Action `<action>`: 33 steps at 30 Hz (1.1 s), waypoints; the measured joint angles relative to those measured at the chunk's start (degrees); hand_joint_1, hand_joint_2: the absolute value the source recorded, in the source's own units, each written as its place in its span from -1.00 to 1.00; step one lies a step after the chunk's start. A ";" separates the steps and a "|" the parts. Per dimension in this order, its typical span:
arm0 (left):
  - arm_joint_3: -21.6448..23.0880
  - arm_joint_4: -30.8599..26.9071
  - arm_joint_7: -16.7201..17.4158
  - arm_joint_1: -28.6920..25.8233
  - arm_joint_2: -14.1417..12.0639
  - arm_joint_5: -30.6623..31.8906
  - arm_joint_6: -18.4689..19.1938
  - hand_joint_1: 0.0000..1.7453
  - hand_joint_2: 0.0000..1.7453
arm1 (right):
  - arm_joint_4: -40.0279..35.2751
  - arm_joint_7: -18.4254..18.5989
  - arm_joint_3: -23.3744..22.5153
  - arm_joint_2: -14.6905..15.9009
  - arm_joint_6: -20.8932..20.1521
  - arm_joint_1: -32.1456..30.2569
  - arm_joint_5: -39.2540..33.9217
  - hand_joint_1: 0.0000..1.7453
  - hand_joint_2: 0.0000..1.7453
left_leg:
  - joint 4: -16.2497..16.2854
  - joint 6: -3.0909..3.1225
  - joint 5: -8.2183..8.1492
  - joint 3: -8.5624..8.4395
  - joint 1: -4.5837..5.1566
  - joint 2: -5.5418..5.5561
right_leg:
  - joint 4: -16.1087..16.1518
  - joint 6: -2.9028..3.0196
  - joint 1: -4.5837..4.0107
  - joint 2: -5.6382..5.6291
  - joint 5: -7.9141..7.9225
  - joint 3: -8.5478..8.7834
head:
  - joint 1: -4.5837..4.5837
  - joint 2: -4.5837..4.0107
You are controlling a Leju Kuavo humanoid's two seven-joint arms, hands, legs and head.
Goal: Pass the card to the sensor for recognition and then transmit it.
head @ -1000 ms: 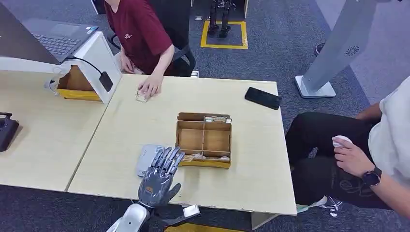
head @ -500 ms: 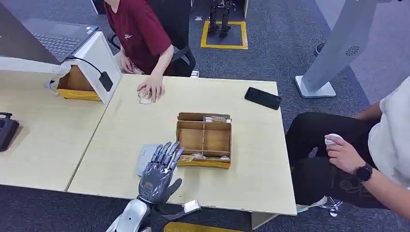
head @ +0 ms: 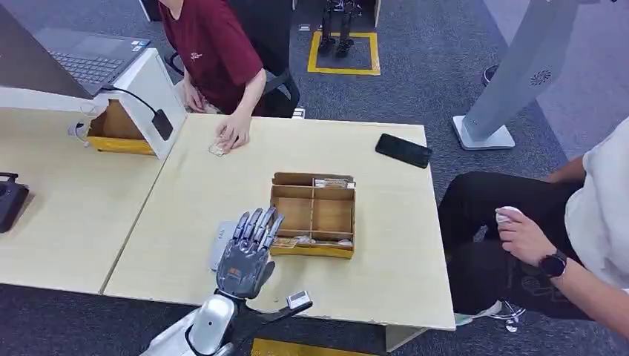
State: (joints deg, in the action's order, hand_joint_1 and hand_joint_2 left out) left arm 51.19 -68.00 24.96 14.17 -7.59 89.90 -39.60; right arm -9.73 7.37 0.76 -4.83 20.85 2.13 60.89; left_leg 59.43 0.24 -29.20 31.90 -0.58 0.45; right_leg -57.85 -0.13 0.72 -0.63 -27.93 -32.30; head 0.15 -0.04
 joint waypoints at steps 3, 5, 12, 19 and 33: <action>0.20 0.29 -1.66 -0.02 -0.13 0.00 0.00 -1.00 1.00 | 0.00 0.00 -0.15 0.00 0.00 -0.01 0.00 -1.00 -1.00 | 0.00 0.00 0.00 0.01 0.00 0.00 | 0.00 0.00 0.00 0.00 0.00 0.00 | 0.00 0.00; 0.20 0.39 -1.97 -0.01 -0.22 0.00 0.00 -1.00 1.00 | 0.00 0.00 -0.39 0.00 0.00 -0.01 0.00 -1.00 -1.00 | 0.00 0.00 0.00 0.00 0.00 0.00 | 0.00 0.00 0.00 0.00 0.00 0.00 | 0.00 0.00; 0.18 0.63 -3.69 -0.10 -0.26 -0.02 0.00 -1.00 1.00 | 0.00 0.00 -0.90 0.00 -0.09 -0.01 0.13 -1.00 -1.00 | 0.00 0.00 0.01 0.00 -0.01 0.00 | -0.01 0.00 0.00 0.01 0.01 0.00 | 0.00 0.00; -0.44 0.63 -5.92 -1.00 -0.07 -0.07 -0.02 -1.00 1.00 | 0.00 0.00 -1.09 0.00 -0.09 -0.01 0.17 -1.00 -1.00 | 0.00 0.00 0.00 0.00 -0.01 0.00 | 0.00 0.00 0.00 0.01 0.01 0.00 | 0.00 0.00; -2.95 0.63 -8.28 -2.13 0.44 -0.07 -0.02 -1.00 1.00 | 0.00 0.00 -1.35 0.00 -0.09 -0.04 0.26 -1.00 -1.00 | 0.00 0.00 0.01 0.00 0.00 0.01 | 0.00 -0.02 0.00 0.02 0.02 0.01 | 0.00 0.00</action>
State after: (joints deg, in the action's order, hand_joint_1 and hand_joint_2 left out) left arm 48.24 -67.36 16.67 12.04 -7.15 89.83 -39.63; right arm -9.73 7.37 -0.59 -4.83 20.76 2.09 61.16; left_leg 59.43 0.24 -29.20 31.90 -0.58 0.46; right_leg -57.86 -0.16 0.71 -0.62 -27.90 -32.29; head 0.15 -0.04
